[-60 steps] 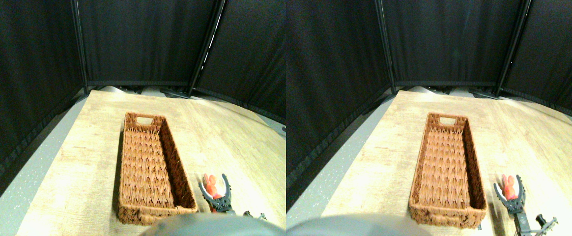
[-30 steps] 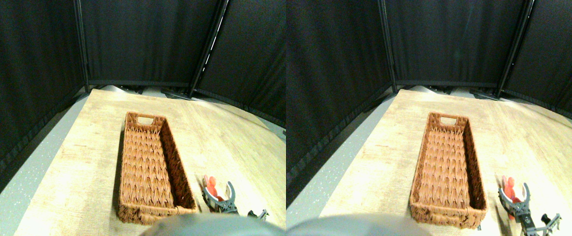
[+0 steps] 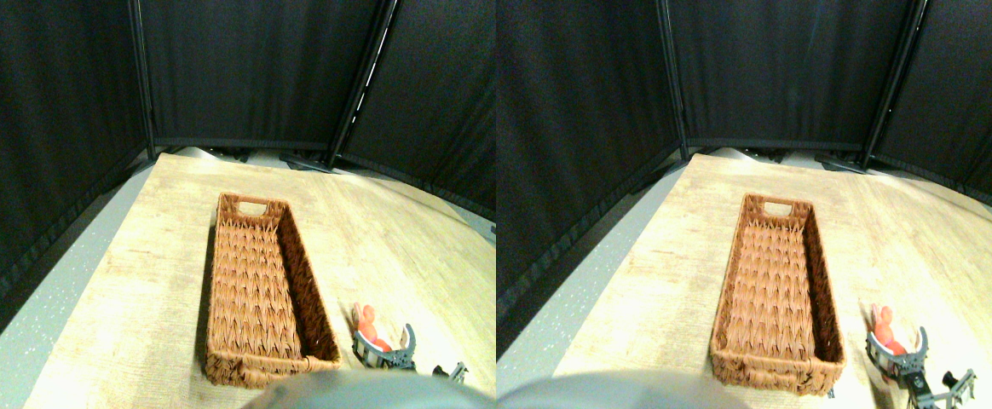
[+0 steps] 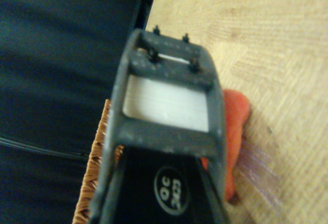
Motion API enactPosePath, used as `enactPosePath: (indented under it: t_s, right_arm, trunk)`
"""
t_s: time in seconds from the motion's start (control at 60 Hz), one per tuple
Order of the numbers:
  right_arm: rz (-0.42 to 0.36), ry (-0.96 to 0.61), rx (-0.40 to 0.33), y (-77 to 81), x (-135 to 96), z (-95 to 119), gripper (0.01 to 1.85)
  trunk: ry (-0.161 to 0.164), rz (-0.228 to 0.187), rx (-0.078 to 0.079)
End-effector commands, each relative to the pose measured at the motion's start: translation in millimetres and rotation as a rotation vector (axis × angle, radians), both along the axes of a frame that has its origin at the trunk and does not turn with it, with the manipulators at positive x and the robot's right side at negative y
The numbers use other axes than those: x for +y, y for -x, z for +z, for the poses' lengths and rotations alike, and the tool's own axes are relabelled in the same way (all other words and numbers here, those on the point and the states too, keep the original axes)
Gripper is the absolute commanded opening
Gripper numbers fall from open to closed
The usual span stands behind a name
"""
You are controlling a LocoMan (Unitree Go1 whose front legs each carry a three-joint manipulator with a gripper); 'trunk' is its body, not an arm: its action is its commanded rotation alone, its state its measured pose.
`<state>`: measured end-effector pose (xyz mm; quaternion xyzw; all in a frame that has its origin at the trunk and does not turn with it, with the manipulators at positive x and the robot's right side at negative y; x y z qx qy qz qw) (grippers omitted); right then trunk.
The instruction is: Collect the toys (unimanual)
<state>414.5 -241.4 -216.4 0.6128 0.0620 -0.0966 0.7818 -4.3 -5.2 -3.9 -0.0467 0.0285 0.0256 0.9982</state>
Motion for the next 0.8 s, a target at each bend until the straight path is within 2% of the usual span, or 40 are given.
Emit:
enactPosePath:
  t_s: [0.017,0.233,0.367,0.45,0.517,0.533,0.567,0.617,0.733,0.8]
  right_arm:
    - [-0.026,-0.014,-0.021,-0.7,-4.3,-7.1,0.84]
    - [-0.024,0.003,-0.034,4.4,-11.3,-20.1,0.89]
    - [-0.037,-0.017,-0.049,4.5,-13.3,-21.6,0.78]
    - [-0.078,0.006,-0.065,4.4,-13.8,-21.9,0.62]
    - [-0.133,0.029,-0.091,4.0,-13.8,-20.6,0.17]
    - [-0.133,0.029,-0.091,4.0,-13.8,-20.6,0.17]
    - [-0.145,0.017,-0.097,3.2,-13.8,-19.5,0.06]
    - [-0.192,0.032,-0.099,3.0,-12.1,-16.3,0.06]
    - [-0.194,0.117,-0.134,2.3,-9.6,-10.8,0.06]
    - [-0.188,0.087,-0.131,2.8,-8.4,-7.0,0.06]
  trunk:
    - [0.02,0.012,0.031]
    - [0.009,0.001,0.036]
    - [0.004,-0.007,0.034]
    - [0.0,-0.008,0.033]
    - [-0.001,-0.01,0.032]
    - [-0.001,-0.01,0.032]
    - [-0.002,-0.011,0.032]
    - [-0.003,-0.015,0.035]
    - [-0.001,-0.016,0.035]
    - [0.001,-0.016,0.031]
